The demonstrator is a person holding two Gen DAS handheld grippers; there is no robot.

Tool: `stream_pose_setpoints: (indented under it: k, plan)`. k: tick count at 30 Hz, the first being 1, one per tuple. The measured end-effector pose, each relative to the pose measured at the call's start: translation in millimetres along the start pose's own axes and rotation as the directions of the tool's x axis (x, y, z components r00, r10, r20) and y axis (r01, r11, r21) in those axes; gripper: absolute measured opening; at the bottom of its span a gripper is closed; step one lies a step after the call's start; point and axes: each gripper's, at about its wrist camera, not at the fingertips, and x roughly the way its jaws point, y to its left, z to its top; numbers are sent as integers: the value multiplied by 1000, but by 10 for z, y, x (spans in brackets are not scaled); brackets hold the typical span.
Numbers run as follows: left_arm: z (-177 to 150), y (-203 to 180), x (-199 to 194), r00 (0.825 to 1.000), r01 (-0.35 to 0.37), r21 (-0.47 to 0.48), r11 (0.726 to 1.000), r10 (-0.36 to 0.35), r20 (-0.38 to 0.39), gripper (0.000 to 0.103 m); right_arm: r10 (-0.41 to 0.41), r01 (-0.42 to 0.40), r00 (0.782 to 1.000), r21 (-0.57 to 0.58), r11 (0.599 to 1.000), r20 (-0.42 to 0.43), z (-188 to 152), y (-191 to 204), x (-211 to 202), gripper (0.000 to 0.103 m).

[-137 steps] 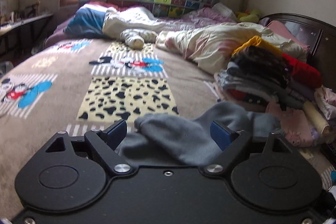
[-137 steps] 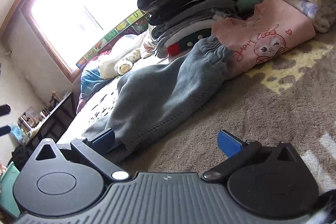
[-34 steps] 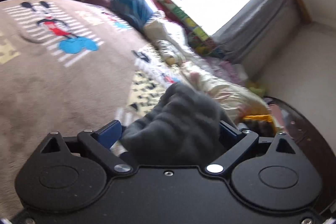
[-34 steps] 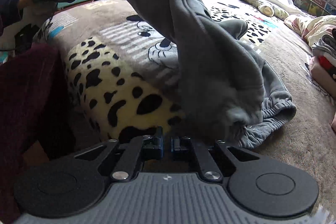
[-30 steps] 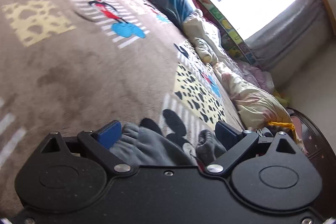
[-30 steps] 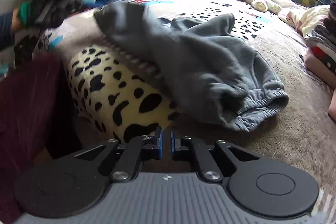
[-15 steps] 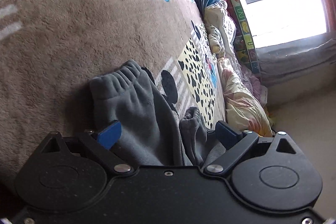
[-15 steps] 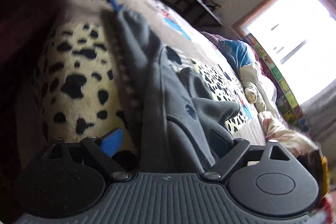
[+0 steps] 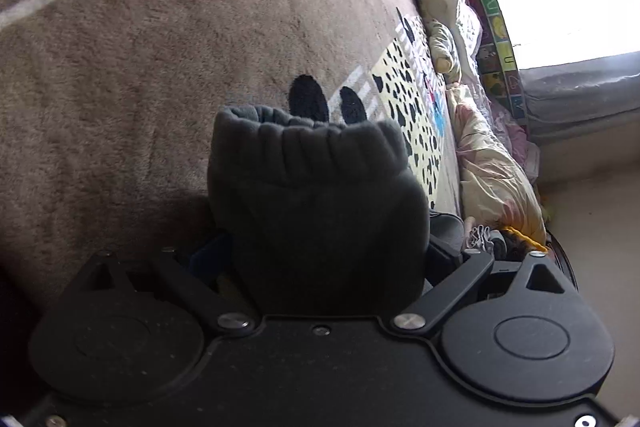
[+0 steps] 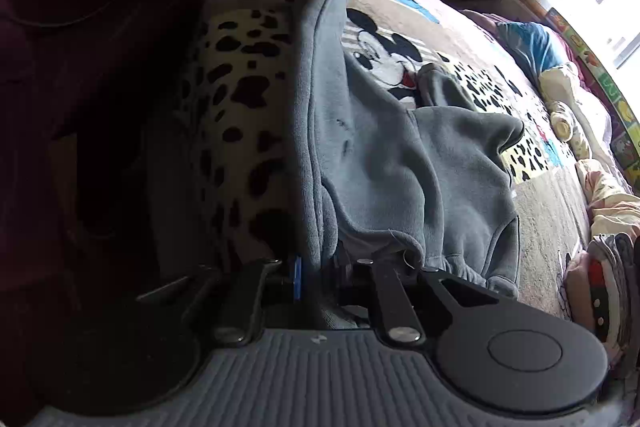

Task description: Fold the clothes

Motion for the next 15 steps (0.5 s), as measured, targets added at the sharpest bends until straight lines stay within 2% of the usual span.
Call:
stream_pose_setpoints:
  k: [4,5,6,7,8,11,12,14,15]
  plan:
    - [-9,62,-63,999,-21,-21,1000,22,30,96,21,-22,999,-26,999,-30,-7,59,59,16]
    - [-8,58,-54,999,-30,11,1000,29,21,93,25,-26,999,-43,999,-40,12,90,91,17]
    - [-8,54,-45,999,-38,43,998,37,13,85,28,-30,998,-52,998,-48,28,113,129,19]
    - [-8,50,-36,999,-45,75,996,45,5,64,33,-36,998,-55,998,-56,43,128,169,23]
    - [-7,45,-27,999,-53,108,993,53,-3,46,39,-42,998,-54,998,-56,51,139,196,29]
    - [-10,5,-14,998,-62,211,976,68,-20,18,48,-49,998,-33,998,-38,65,138,201,46]
    - [-10,-64,-49,999,-46,274,961,49,-7,15,54,-54,998,-18,998,-32,72,123,186,53]
    - [-12,-205,-120,1000,-15,397,918,10,14,10,83,-83,997,37,996,1,89,39,101,57]
    - [-20,-340,-197,999,6,481,877,-29,42,9,99,-101,995,74,992,26,97,-25,41,60]
